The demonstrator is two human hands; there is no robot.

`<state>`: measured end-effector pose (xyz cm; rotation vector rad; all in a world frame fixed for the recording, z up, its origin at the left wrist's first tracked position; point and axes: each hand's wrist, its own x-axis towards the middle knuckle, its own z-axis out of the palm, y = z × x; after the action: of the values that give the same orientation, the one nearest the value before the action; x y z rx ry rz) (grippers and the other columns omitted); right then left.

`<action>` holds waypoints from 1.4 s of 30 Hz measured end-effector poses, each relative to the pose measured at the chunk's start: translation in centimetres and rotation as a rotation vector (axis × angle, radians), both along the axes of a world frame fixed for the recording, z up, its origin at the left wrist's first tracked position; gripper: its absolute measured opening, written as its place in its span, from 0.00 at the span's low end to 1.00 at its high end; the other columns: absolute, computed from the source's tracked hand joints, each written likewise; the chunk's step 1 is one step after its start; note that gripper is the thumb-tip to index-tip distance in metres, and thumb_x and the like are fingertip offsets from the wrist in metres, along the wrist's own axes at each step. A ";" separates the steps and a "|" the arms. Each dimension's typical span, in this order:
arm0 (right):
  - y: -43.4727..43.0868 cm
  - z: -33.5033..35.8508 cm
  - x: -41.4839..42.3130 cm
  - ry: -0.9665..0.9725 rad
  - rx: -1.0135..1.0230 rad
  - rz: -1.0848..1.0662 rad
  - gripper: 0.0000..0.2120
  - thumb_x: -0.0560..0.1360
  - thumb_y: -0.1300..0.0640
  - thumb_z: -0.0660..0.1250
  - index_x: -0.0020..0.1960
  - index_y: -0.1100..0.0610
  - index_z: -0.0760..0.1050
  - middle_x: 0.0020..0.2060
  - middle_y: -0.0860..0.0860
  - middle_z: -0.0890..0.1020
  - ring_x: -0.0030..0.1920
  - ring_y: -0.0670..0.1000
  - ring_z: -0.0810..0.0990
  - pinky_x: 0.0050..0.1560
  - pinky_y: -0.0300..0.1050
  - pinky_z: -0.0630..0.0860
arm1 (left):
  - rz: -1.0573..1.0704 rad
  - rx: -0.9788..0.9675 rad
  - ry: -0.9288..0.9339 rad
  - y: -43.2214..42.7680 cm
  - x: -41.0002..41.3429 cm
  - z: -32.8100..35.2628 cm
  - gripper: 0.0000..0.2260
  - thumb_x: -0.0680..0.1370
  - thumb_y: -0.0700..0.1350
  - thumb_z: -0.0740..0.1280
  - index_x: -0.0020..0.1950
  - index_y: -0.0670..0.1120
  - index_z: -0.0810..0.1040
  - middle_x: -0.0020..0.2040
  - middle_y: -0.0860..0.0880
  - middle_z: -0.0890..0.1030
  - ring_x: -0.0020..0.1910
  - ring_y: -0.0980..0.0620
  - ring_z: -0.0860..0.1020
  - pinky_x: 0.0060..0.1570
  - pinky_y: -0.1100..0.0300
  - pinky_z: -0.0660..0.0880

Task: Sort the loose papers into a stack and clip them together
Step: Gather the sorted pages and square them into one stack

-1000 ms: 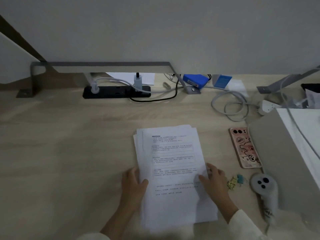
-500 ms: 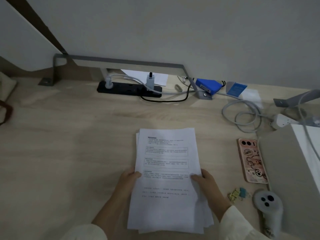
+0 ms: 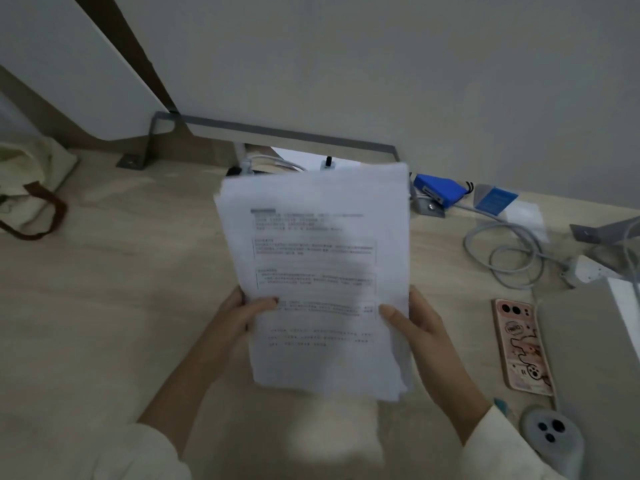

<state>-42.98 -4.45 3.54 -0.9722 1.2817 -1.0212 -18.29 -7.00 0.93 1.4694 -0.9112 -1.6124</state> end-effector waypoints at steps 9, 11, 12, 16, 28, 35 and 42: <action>-1.7 0.3 1.9 0.036 -0.045 -0.077 0.08 0.70 0.67 0.65 0.45 0.57 0.79 0.36 0.44 0.85 0.40 0.42 0.82 0.40 0.33 0.76 | 0.108 -0.305 -0.096 -0.3 0.2 3.3 0.16 0.66 0.39 0.67 0.52 0.51 0.76 0.41 0.63 0.84 0.43 0.65 0.81 0.39 0.73 0.75; -1.7 0.3 2.5 0.019 -0.061 -0.123 0.08 0.66 0.62 0.65 0.43 0.58 0.79 0.34 0.44 0.84 0.38 0.41 0.81 0.38 0.30 0.75 | 0.142 -0.315 -0.104 -0.2 0.0 3.2 0.14 0.65 0.42 0.66 0.50 0.50 0.77 0.41 0.62 0.84 0.42 0.64 0.81 0.39 0.71 0.76; -1.6 0.3 2.6 0.002 -0.085 -0.140 0.09 0.66 0.62 0.65 0.44 0.58 0.79 0.36 0.44 0.84 0.39 0.41 0.81 0.38 0.30 0.75 | 0.161 -0.336 -0.107 -0.2 0.0 3.3 0.14 0.65 0.42 0.66 0.49 0.50 0.78 0.41 0.62 0.84 0.42 0.64 0.81 0.39 0.71 0.76; -1.4 0.7 2.0 -0.040 -0.145 -0.145 0.11 0.69 0.65 0.65 0.50 0.62 0.78 0.42 0.48 0.84 0.44 0.44 0.82 0.42 0.33 0.77 | 0.159 -0.422 -0.134 0.2 0.4 3.8 0.15 0.64 0.42 0.67 0.49 0.53 0.76 0.43 0.64 0.83 0.44 0.65 0.80 0.40 0.72 0.75; -2.1 0.6 2.3 0.046 -0.108 -0.151 0.13 0.73 0.70 0.60 0.49 0.57 0.78 0.39 0.45 0.85 0.42 0.41 0.81 0.40 0.32 0.77 | 0.350 -0.540 -0.118 -0.4 -1.6 10.6 0.14 0.71 0.53 0.67 0.42 0.42 0.75 0.32 0.59 0.80 0.32 0.67 0.76 0.30 0.77 0.68; -1.6 0.7 2.3 0.046 -0.076 -0.139 0.11 0.74 0.66 0.60 0.48 0.56 0.79 0.42 0.45 0.84 0.46 0.45 0.80 0.52 0.46 0.74 | 0.201 -0.590 -0.104 -0.2 -0.4 10.1 0.10 0.72 0.47 0.65 0.51 0.47 0.73 0.43 0.54 0.79 0.40 0.67 0.77 0.37 0.75 0.71; -1.2 1.9 2.2 0.012 -0.176 -0.143 0.11 0.74 0.67 0.61 0.51 0.59 0.79 0.44 0.48 0.84 0.47 0.44 0.81 0.47 0.40 0.77 | 0.204 -0.498 -0.133 1.1 0.6 7.7 0.12 0.71 0.34 0.67 0.47 0.50 0.76 0.38 0.65 0.83 0.40 0.68 0.80 0.38 0.76 0.73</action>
<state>-40.81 -5.66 5.49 -1.0313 1.3017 -1.2576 -17.73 -5.95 8.64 1.2736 -1.1031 -1.0520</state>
